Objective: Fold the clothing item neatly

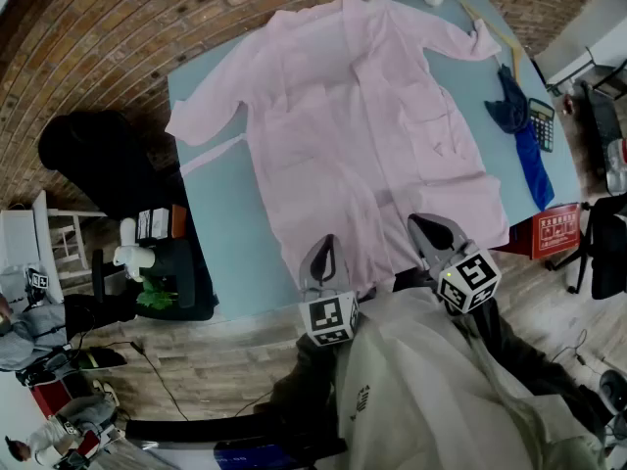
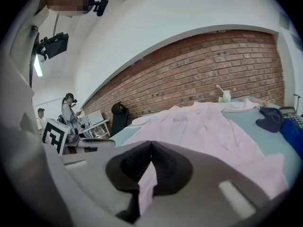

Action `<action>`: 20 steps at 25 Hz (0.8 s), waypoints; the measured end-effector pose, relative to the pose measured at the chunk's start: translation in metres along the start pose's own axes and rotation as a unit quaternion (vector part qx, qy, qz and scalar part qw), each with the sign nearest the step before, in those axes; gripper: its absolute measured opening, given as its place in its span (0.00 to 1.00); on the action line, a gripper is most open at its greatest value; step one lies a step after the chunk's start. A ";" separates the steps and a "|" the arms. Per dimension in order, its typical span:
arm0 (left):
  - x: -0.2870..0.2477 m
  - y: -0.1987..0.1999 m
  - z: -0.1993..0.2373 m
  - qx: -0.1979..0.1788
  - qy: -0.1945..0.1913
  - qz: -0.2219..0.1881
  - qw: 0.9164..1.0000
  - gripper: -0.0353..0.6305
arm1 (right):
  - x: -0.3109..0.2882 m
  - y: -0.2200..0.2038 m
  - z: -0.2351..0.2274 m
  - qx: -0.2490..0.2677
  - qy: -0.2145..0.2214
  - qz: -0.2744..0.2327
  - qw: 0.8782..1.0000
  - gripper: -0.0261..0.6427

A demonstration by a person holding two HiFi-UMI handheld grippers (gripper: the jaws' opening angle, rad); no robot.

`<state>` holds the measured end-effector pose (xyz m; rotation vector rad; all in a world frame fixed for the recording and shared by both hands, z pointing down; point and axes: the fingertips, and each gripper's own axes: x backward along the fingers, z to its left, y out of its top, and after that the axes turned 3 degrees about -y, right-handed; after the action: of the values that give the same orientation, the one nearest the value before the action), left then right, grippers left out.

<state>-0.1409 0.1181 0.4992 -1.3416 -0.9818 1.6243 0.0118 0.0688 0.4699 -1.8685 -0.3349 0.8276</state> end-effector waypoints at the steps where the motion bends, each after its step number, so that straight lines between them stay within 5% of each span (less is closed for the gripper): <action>1: 0.001 0.000 -0.001 0.000 -0.001 0.000 1.000 0.06 | 0.002 0.000 -0.001 -0.001 -0.002 -0.001 1.000 0.04; 14: 0.006 -0.006 0.003 -0.002 -0.020 0.000 1.000 0.06 | 0.009 0.007 -0.011 -0.028 -0.034 -0.048 0.998 0.04; 20: -0.008 0.001 -0.014 -0.014 -0.035 0.001 0.999 0.06 | 0.020 0.063 -0.085 0.012 -0.106 -0.078 0.991 0.04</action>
<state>-0.1264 0.1118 0.4994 -1.3126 -1.0491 1.6750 0.0754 -0.0067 0.4271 -1.7116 -0.5947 0.9193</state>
